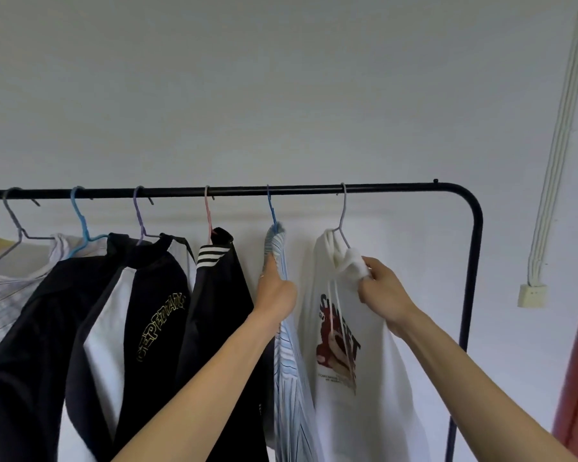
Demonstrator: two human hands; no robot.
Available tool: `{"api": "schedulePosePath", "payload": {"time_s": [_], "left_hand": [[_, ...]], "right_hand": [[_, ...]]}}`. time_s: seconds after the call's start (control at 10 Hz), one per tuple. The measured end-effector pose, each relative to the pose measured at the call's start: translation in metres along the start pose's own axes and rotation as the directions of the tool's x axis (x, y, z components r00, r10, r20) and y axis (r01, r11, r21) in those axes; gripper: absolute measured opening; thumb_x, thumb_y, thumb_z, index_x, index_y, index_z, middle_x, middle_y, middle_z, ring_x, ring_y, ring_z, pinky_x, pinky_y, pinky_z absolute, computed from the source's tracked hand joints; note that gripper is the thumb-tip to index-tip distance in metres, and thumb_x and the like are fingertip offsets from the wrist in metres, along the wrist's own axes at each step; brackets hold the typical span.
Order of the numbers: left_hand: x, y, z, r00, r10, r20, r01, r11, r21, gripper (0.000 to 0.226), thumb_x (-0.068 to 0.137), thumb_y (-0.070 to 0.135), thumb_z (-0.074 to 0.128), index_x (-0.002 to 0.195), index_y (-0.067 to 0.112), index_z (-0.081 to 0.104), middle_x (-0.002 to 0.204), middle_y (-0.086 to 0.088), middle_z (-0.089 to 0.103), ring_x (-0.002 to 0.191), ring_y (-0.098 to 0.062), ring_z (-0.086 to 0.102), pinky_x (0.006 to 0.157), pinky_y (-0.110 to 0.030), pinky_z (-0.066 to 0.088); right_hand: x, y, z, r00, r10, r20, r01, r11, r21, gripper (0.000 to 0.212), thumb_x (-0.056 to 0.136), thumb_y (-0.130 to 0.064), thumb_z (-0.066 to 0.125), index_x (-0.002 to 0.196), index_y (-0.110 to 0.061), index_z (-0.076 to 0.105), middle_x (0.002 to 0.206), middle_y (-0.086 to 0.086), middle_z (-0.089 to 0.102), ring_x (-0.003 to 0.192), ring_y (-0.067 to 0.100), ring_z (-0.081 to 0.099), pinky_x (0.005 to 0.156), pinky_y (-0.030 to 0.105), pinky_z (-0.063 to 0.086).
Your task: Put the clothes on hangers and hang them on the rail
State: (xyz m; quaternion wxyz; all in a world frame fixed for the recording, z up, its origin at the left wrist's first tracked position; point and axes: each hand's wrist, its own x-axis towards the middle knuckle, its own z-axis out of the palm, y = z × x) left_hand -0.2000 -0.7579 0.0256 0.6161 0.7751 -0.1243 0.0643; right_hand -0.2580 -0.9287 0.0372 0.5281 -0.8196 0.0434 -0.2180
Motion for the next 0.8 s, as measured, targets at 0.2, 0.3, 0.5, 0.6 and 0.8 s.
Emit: {"api": "schedulePosePath", "payload": {"time_s": [0.2,0.3,0.5,0.6,0.8], "left_hand": [[0.008,-0.013,-0.005,1.0,-0.005,0.015,0.005,1.0,0.028,0.083,0.086,-0.006,0.029,0.154,0.038,0.013,0.156,0.0,0.033,0.137,-0.023,0.039,0.11,-0.032,0.035],[0.008,-0.012,-0.008,1.0,-0.017,0.018,0.016,0.998,0.058,0.083,0.088,-0.004,0.031,0.155,0.038,0.007,0.158,-0.001,0.029,0.135,-0.026,0.041,0.105,-0.036,0.043],[0.001,-0.01,-0.01,0.995,0.098,0.035,-0.104,0.936,0.337,0.092,0.091,0.011,0.049,0.154,0.029,-0.015,0.163,-0.004,0.006,0.144,-0.03,0.021,0.109,-0.035,0.036],[-0.003,-0.014,-0.016,0.981,0.17,0.097,-0.195,0.878,0.437,0.095,0.089,0.017,0.054,0.154,0.024,-0.015,0.164,0.005,-0.006,0.149,-0.018,0.002,0.12,-0.034,0.013],[-0.019,-0.028,-0.03,0.946,0.305,0.106,-0.315,0.797,0.515,0.09,0.091,0.027,0.056,0.155,0.03,-0.008,0.162,0.014,-0.014,0.148,-0.008,-0.006,0.12,-0.028,0.004]], "right_hand": [[-0.006,0.005,0.005,0.998,-0.061,0.017,0.061,0.998,-0.006,0.032,0.098,-0.011,0.033,0.12,0.002,0.051,0.089,0.004,0.053,0.074,0.017,0.045,0.068,0.029,0.038],[-0.002,0.007,0.013,0.999,-0.043,-0.013,0.043,0.999,-0.012,0.035,0.098,-0.013,0.033,0.127,-0.002,0.049,0.105,0.014,0.061,0.083,0.015,0.053,0.073,0.03,0.044],[0.001,0.015,0.018,1.0,-0.009,0.006,0.01,0.992,-0.123,0.07,0.081,-0.008,0.048,0.149,-0.015,0.029,0.139,0.008,0.048,0.125,0.029,0.048,0.1,0.037,0.043],[-0.006,0.016,0.018,0.997,-0.074,0.011,0.075,0.963,-0.257,0.083,0.086,-0.009,0.052,0.157,-0.013,0.008,0.159,0.007,0.025,0.145,0.028,0.024,0.11,0.031,0.026],[-0.02,0.01,0.007,0.954,-0.299,-0.024,0.274,0.901,-0.337,0.081,0.087,-0.033,0.062,0.155,-0.018,0.02,0.157,-0.007,0.028,0.146,0.018,0.023,0.119,0.032,0.019]]}}
